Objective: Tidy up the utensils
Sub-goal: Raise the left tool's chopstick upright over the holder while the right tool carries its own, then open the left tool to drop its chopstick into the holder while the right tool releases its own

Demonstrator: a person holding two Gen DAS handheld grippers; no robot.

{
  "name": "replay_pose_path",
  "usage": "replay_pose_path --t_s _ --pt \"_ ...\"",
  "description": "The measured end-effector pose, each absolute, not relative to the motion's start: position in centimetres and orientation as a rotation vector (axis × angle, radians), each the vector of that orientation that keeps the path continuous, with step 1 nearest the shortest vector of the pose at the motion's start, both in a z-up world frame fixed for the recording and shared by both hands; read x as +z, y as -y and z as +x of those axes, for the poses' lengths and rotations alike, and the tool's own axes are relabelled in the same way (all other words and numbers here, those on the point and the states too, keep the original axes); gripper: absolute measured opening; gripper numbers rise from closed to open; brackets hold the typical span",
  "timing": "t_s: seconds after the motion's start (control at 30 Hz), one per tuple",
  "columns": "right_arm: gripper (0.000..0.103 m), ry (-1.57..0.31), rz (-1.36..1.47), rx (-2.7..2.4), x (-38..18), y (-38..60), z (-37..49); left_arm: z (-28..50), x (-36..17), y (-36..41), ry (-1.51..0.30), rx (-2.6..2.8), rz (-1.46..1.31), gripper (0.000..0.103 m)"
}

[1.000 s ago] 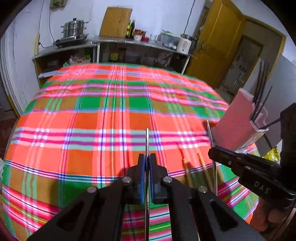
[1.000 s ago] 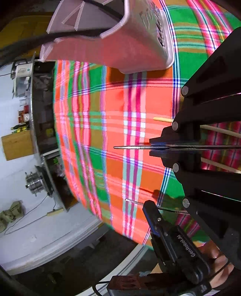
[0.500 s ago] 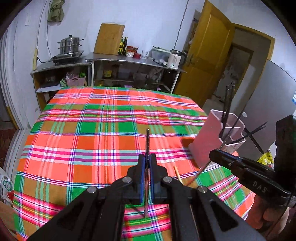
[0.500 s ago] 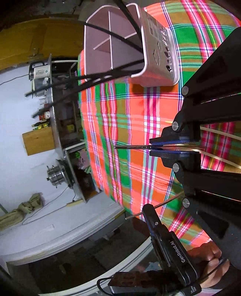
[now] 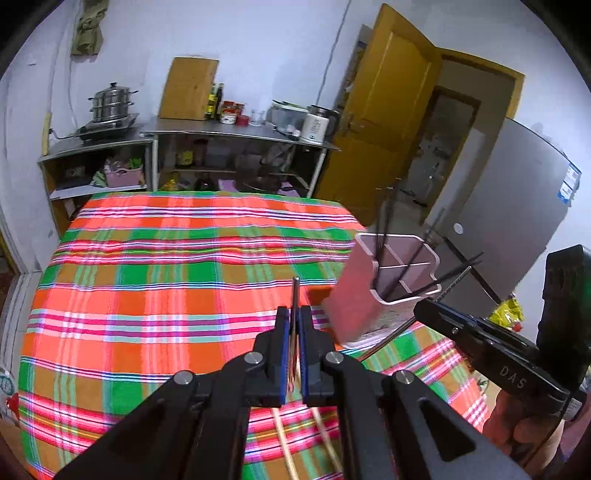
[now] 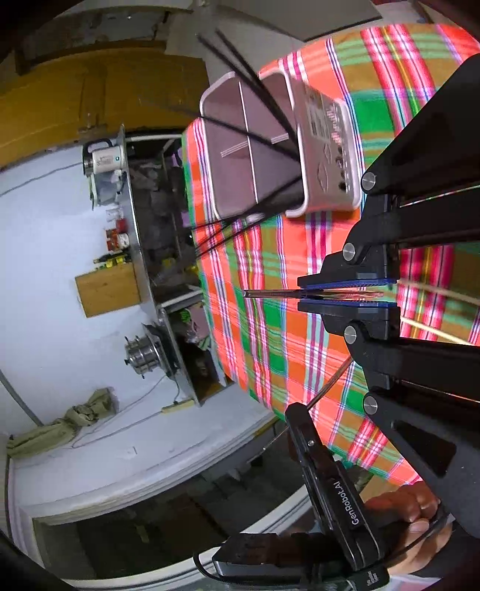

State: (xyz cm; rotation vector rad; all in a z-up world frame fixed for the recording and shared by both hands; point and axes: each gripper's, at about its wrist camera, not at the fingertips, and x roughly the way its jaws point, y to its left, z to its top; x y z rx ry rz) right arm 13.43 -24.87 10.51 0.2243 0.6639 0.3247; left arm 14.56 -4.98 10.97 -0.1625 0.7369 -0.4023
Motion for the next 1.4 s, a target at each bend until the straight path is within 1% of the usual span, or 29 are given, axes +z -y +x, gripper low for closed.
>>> replay_pose_path --t_s 0.37,0.57,0.7,0.93,1.4 --pt "0.005 -0.588 0.251 0.221 13.6 30.3 12.3 15.6 14.8 11.2 -0.685 -0.524 -0.147 0.005" --pt "0.005 -0.532 0.258 0.185 15.5 32.4 12.4 16.8 17.3 13.5 -0.631 -0.560 -0.160 0.005" --pt "0.005 -0.496 0.265 0.161 16.6 33.7 13.2 17.9 17.9 14.4 -0.610 -0.565 -0.173 0.005" --pt "0.005 -0.502 0.261 0.133 15.9 34.6 15.2 19.8 16.4 15.9 -0.622 -0.546 -0.158 0.005" --pt "0.005 -0.617 0.256 0.145 11.6 33.9 17.6 21.1 12.4 16.5 -0.703 -0.515 -0.149 0.005"
